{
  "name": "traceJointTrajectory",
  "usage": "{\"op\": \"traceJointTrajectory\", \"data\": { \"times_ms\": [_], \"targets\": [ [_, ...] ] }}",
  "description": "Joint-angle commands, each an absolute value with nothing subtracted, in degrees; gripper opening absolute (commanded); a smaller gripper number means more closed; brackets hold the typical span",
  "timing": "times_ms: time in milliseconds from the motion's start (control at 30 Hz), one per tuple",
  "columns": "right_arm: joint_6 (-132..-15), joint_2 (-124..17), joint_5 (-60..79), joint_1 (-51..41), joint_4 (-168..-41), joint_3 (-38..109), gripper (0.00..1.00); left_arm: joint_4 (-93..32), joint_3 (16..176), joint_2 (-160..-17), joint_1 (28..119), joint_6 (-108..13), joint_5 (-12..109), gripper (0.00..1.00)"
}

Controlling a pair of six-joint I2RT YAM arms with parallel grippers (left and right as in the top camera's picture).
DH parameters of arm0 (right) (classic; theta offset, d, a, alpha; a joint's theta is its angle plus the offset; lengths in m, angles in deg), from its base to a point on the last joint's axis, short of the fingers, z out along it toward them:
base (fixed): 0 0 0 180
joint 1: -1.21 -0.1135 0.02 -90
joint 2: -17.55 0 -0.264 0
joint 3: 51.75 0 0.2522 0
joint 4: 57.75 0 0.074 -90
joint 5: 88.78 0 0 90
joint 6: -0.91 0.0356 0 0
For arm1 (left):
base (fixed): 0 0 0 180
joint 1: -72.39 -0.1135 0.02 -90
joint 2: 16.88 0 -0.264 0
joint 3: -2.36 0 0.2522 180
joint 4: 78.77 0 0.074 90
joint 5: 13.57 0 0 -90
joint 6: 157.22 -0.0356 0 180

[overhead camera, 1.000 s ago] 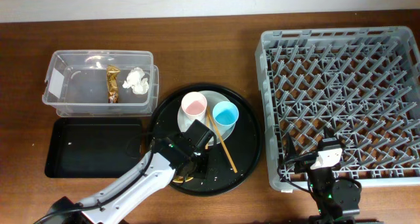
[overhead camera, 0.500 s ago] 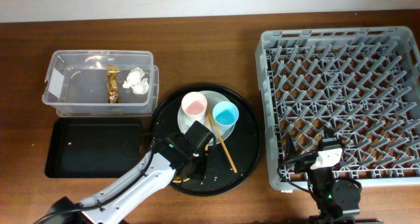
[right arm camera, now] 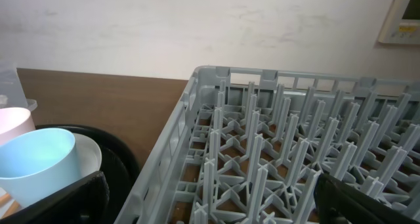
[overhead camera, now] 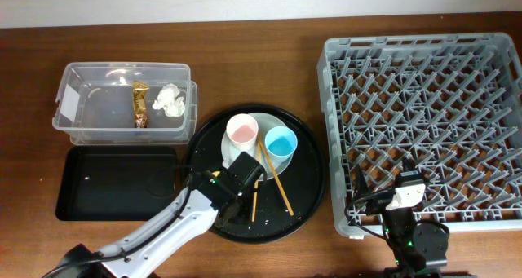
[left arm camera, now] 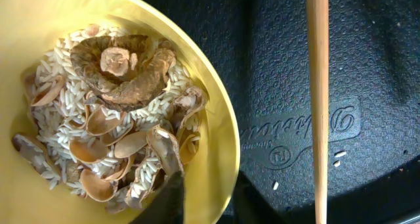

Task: Sort waste into correct bins and load items into the dishwasher rack
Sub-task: 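Grasp the rim of the yellow bowl with the left gripper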

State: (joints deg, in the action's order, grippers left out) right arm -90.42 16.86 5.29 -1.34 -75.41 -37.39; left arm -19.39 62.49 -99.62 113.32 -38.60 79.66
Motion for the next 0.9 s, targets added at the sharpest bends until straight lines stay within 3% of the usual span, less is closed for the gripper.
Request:
{"op": "traceJointTrajectory", "data": {
  "times_ms": [0, 200, 400, 533, 733, 867],
  "targets": [
    [-90.3, 17.2, 5.0, -1.0, -75.7, -37.7, 0.98, -19.3, 61.9, -99.9, 113.4, -38.1, 79.2, 0.22],
    [-90.3, 17.2, 5.0, -1.0, -75.7, -37.7, 0.98, -19.5, 61.9, -99.9, 113.4, -38.1, 79.2, 0.15],
    [-90.3, 17.2, 5.0, -1.0, -75.7, -37.7, 0.98, -19.5, 61.9, -99.9, 113.4, -38.1, 79.2, 0.14],
    [-90.3, 17.2, 5.0, -1.0, -75.7, -37.7, 0.98, -19.7, 61.9, -99.9, 113.4, -38.1, 79.2, 0.01],
    [-90.3, 17.2, 5.0, -1.0, -75.7, -37.7, 0.98, -18.8, 63.3, -99.9, 113.4, -38.1, 79.5, 0.01],
    [-90.3, 17.2, 5.0, -1.0, -75.7, -37.7, 0.98, -10.6, 72.0, -99.9, 113.4, -38.2, 86.2, 0.01]
  ]
}}
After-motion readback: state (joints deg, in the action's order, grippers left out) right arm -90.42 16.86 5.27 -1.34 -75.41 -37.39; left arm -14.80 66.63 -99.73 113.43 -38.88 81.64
